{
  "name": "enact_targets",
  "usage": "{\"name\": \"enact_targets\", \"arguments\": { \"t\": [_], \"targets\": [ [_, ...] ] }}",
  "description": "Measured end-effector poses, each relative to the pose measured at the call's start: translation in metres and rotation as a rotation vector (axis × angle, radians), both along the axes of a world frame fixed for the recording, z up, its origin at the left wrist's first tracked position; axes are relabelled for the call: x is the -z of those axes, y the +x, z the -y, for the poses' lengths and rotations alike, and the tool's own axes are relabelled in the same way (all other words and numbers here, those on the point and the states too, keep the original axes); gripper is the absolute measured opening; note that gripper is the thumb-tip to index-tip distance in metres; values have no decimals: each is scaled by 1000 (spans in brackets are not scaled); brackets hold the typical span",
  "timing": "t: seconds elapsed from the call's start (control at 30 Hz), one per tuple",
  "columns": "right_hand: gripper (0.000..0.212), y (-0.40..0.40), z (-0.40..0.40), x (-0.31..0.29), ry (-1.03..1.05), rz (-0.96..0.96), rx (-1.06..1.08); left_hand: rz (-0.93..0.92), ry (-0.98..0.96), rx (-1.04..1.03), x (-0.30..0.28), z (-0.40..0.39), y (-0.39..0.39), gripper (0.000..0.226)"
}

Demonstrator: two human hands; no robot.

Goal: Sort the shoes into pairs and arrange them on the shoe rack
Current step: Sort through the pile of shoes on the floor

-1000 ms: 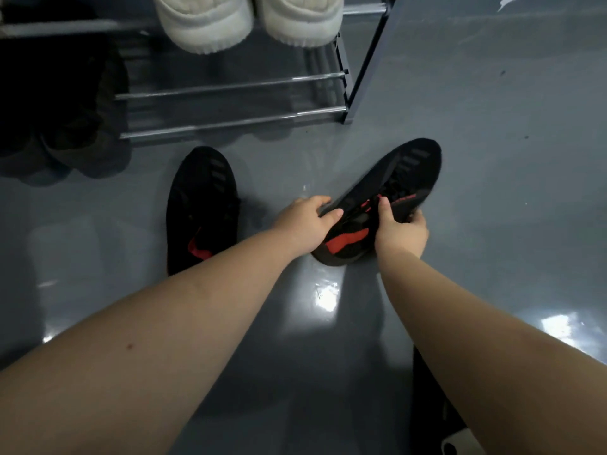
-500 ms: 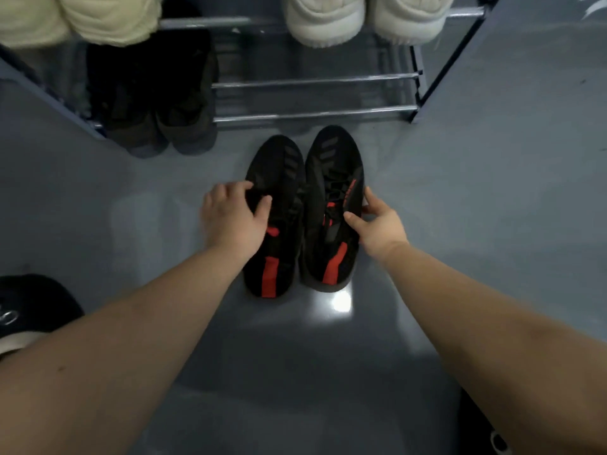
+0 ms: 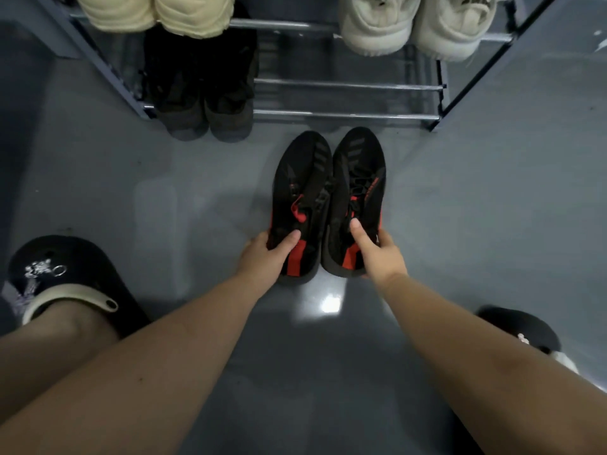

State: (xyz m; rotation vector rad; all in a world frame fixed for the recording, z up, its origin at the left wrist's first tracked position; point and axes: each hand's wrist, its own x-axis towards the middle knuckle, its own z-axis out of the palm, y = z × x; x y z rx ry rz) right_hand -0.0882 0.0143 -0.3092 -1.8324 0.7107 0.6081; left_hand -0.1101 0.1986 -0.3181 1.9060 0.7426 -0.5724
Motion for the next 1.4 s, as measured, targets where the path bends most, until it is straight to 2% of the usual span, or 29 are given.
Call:
{"name": "enact_targets", "arguments": {
  "t": [0.07,0.2,0.37,0.57,0.7,0.87,1.27,1.4],
  "targets": [
    [42,-1,3,-2,103,-4,31,9,-127,-23,-5,-1,-3,57],
    [66,0,9,-14,183,-29,33,-38,-286,-112,-10,-5,-2,76],
    [73,7,19,-23,178,-19,30,-106,-485,-172,-15,-10,1,66],
    [66,17,31,-47,244,20,104,-57,-560,-193,-26,2,8,63],
    [59,32,38,-59,287,82,105,24,-566,-192,-34,8,24,63],
    [64,57,52,-60,293,115,101,104,-557,-220,-40,20,61,61],
    [59,165,59,-57,226,234,124,155,-394,-147,-35,38,194,55],
    [52,201,55,-45,151,286,95,165,-326,-124,-27,39,230,34]
  ]
}}
